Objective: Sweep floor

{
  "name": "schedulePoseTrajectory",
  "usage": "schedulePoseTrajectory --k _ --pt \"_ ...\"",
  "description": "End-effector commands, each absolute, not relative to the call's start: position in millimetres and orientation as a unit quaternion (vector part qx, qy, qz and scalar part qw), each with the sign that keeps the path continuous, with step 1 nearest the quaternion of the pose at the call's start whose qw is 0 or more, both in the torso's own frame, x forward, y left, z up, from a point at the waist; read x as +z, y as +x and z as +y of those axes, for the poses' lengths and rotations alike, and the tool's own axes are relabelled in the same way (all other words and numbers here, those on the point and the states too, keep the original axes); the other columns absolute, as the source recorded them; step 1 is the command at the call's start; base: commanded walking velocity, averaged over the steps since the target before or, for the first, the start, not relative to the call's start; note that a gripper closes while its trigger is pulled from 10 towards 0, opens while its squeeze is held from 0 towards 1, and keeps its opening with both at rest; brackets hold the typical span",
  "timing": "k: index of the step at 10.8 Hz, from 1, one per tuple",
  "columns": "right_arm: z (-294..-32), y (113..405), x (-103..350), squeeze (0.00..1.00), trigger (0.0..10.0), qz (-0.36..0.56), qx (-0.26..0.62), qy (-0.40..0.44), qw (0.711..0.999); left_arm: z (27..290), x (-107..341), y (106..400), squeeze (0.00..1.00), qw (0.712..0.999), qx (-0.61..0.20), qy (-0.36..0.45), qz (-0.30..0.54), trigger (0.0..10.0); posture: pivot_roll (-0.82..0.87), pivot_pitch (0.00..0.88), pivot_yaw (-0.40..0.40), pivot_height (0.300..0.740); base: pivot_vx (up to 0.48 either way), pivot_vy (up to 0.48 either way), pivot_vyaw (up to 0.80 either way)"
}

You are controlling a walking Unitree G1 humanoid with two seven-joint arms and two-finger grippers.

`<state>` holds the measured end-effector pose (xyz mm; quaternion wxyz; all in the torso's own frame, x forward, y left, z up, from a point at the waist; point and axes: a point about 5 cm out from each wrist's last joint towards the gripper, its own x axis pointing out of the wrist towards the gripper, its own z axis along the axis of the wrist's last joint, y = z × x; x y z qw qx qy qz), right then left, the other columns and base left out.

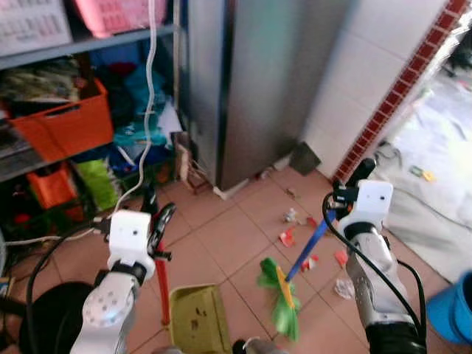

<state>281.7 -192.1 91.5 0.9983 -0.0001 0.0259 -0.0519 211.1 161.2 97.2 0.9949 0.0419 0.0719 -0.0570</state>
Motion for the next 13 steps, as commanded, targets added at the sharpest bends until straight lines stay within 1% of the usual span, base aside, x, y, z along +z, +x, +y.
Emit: schedulePoseTrajectory --k 1,4,10,11,13 --pt "-196.6 282.8 91.4 0.0 10.0 0.032 -0.063 -0.013 0.997 159.4 109.5 213.2 0.0 0.996 -0.065 0.047 0.047 10.0 0.06 0.058 -0.066 0.74 0.0 0.0 -0.8" --pt "-193.7 283.9 91.4 0.0 10.0 0.031 -0.062 -0.009 0.998 157.5 112.0 215.1 0.0 0.994 -0.082 0.052 0.042 10.0 0.07 0.057 -0.058 0.74 0.0 0.0 -0.64" --pt "-196.4 282.1 89.3 0.0 10.0 0.038 -0.066 -0.01 0.997 154.2 111.0 214.2 0.0 0.993 -0.098 0.051 0.045 10.0 0.06 0.062 -0.055 0.74 0.0 0.0 -0.78" --pt "-196.9 282.1 89.0 0.0 10.0 0.039 -0.067 -0.01 0.997 153.7 111.1 214.0 0.0 0.993 -0.099 0.05 0.044 10.0 0.06 0.063 -0.057 0.74 0.0 0.0 -0.49" --pt "-199.5 281.1 85.4 0.0 10.0 0.047 -0.074 -0.009 0.996 153.4 110.4 214.3 0.0 0.993 -0.098 0.049 0.045 10.0 0.06 0.057 -0.058 0.74 0.0 0.0 0.0"
